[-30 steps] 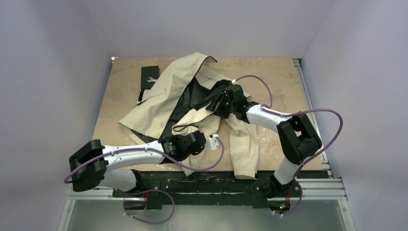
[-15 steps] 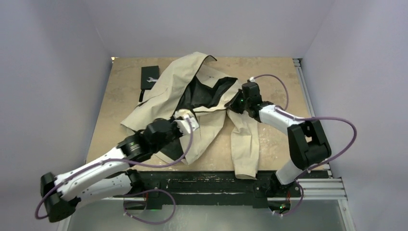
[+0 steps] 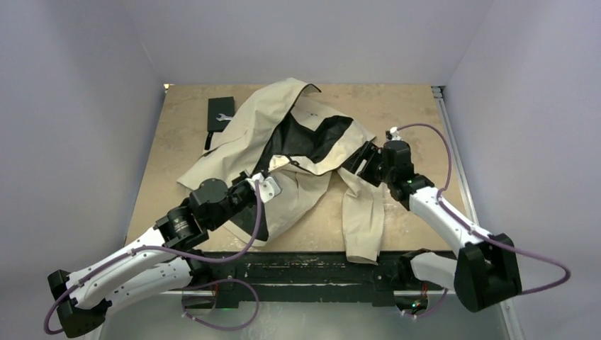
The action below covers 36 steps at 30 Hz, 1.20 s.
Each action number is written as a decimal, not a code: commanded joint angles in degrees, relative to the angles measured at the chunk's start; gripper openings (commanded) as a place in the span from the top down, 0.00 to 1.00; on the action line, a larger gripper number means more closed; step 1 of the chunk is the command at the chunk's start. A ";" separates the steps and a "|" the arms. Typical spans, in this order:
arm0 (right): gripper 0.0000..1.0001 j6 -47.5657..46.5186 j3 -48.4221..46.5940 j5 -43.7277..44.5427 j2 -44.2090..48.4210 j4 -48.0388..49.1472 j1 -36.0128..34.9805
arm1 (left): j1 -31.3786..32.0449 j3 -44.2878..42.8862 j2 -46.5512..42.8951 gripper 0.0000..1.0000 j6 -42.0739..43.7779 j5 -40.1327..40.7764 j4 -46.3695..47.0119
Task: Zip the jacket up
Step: Pick up the jacket from the center of the board.
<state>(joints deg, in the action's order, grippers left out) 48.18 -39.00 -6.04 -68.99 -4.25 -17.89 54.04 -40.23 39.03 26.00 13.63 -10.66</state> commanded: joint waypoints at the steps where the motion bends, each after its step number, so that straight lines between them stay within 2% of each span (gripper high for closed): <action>1: 0.22 -11.54 -0.61 -7.50 8.88 0.19 0.01 | -0.16 -4.83 0.85 1.00 0.51 -8.83 4.45; 4: 0.12 -15.03 1.11 -12.54 15.13 8.34 -0.11 | -0.16 -6.42 0.88 1.00 -0.31 -15.20 4.31; 6: 0.08 -15.73 2.78 -15.81 17.02 18.01 -0.13 | -0.15 -7.59 1.10 1.00 -0.86 -17.76 2.96; 10: 0.06 -20.24 3.82 -27.88 13.41 32.70 -0.34 | -0.14 -9.60 0.73 1.00 -1.59 -18.01 1.52; 11: 0.05 -23.27 7.83 -34.49 11.63 44.87 -2.43 | -0.16 -11.11 0.40 1.00 -2.27 -16.50 1.54; 12: 0.04 -25.16 9.11 -35.33 11.15 48.14 -4.19 | -0.16 -11.86 0.42 1.00 -2.56 -15.99 1.33; 14: 0.02 -30.16 9.91 -35.02 9.56 49.52 -8.67 | -0.12 -13.10 0.28 1.00 -3.21 -15.37 1.08; 18: 0.02 -37.35 8.03 -31.97 5.68 43.76 -13.73 | -0.15 -13.96 -0.03 1.00 -3.89 -13.85 0.70; 23: 0.02 -39.40 11.64 -25.70 10.56 44.87 -16.06 | -0.22 -13.48 -0.22 1.00 -4.57 -11.60 2.02; 27: 0.03 -45.73 11.32 -16.90 11.27 44.61 -21.24 | -0.18 -14.05 0.16 1.00 -5.72 -13.12 2.63; 30: 0.09 -51.63 10.49 -14.68 7.24 47.28 -23.74 | -0.17 -14.84 0.43 1.00 -6.24 -13.36 2.76; 33: 0.16 -52.32 9.87 -10.95 3.26 53.94 -24.89 | -0.23 -15.93 0.59 1.00 -6.86 -13.36 2.09; 34: 0.25 -52.27 9.31 -9.70 2.23 55.03 -24.96 | -0.35 -16.24 0.57 1.00 -7.04 -13.36 1.71; 36: 0.51 -52.04 8.05 -7.86 1.30 55.44 -25.02 | -0.64 -16.66 0.40 1.00 -7.19 -14.47 0.87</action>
<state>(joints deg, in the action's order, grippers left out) -0.64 -27.24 -21.02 -66.24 44.29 -42.59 54.00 -53.10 40.03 20.69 0.56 -11.86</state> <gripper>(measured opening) 0.667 0.006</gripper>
